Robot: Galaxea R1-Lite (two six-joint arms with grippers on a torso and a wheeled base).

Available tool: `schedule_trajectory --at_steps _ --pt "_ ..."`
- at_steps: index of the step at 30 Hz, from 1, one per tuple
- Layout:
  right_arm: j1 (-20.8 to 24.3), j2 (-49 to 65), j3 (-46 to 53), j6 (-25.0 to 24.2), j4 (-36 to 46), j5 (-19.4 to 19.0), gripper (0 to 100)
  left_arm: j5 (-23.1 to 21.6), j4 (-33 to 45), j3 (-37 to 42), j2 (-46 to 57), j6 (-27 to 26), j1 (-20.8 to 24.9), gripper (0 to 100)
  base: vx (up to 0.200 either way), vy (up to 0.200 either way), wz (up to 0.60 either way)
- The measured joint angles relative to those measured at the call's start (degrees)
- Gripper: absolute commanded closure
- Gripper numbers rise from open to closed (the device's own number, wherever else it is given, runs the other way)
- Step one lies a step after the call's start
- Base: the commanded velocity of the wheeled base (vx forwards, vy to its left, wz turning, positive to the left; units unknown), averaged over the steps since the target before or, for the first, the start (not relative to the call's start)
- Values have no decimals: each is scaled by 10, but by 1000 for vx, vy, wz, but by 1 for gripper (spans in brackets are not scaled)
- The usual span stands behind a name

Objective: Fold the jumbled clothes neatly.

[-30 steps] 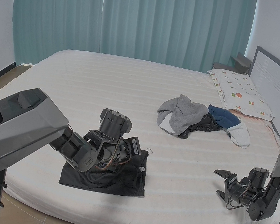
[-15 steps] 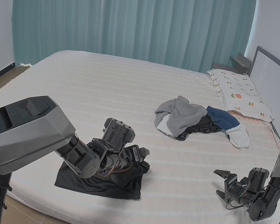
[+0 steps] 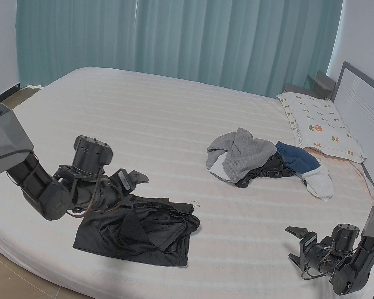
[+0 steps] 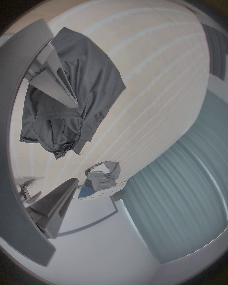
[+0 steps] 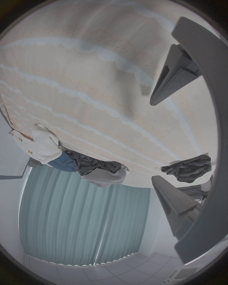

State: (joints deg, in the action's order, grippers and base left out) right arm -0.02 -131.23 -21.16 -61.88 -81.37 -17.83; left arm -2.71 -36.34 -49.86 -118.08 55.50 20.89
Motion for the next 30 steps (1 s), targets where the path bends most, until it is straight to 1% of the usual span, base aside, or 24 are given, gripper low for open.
schedule_trajectory --at_steps 2,4,5,6,8,10,13,18,21,27,30 --pt "0 0 0 0 0 0 0 -28 -14 22 8 21 -24 0 0 200 0" --pt "0 0 0 0 0 0 0 -65 -31 43 13 40 -49 0 0 200 0" --pt "0 0 0 0 0 0 0 -92 -45 54 15 47 -63 0 0 200 0" --pt "0 0 0 0 0 0 0 -100 -50 57 16 49 -69 0 0 200 0" --pt "0 0 0 0 0 0 0 -135 -71 74 19 57 -96 0 0 200 0" --pt "0 0 0 0 0 0 0 -153 -85 87 21 61 -120 0 0 200 0" --pt "1 0 0 1 0 2 0 -166 -94 100 21 62 -148 0 0 200 0" --pt "2 0 0 2 0 5 0 -167 -99 101 9 62 -169 0 0 200 0" --pt "8 1 0 4 1 7 0 -174 -116 99 -1 61 -178 0 0 200 0" --pt "44 24 -1 14 14 9 0 -185 -125 99 -17 61 -192 0 0 200 0" --pt "62 50 -6 37 44 9 0 -187 -126 99 -24 60 -194 0 0 200 0"
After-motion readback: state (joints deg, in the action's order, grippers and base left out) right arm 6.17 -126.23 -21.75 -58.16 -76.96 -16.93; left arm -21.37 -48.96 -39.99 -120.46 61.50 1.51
